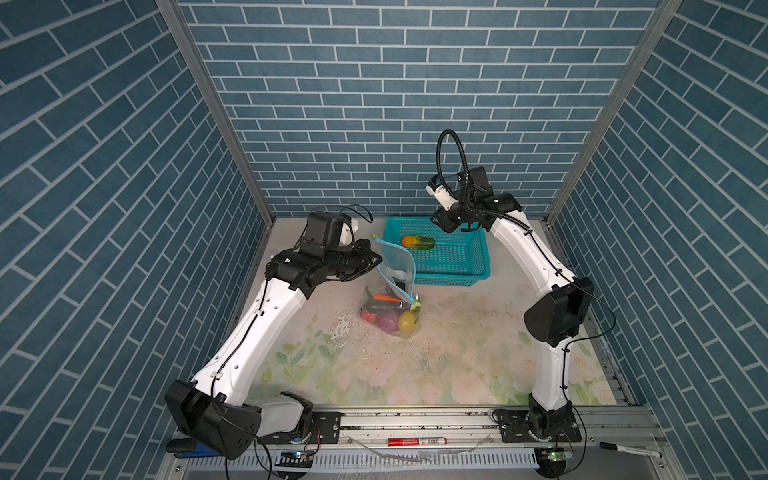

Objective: Place the food in the zip-top bag and seal the zipper
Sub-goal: 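Move the right gripper over the papaya in the basket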

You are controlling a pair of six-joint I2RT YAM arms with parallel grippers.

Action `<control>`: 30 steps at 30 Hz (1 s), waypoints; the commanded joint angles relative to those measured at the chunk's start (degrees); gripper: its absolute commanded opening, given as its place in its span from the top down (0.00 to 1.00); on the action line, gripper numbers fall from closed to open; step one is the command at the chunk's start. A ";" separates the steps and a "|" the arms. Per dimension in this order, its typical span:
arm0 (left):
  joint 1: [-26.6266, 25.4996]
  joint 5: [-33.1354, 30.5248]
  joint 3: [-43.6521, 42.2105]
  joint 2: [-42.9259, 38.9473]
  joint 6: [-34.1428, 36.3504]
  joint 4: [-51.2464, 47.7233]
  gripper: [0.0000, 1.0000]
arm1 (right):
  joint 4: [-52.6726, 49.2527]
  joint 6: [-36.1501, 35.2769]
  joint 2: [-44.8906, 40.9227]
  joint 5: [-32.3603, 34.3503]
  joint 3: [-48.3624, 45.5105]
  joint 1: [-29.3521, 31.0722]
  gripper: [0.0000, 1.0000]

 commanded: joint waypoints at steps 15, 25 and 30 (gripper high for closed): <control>0.55 -1.94 0.28 -0.47 1.03 -1.58 1.00 | 11.77 -32.80 17.50 -14.61 2.06 -2.39 0.36; 0.64 -2.44 -0.14 -0.43 1.12 -2.05 1.00 | 14.30 -37.07 28.14 -12.35 10.02 -2.43 0.38; 0.71 -2.34 0.20 -0.08 1.36 -2.54 1.00 | 15.21 -36.35 31.89 -11.37 13.67 -2.40 0.38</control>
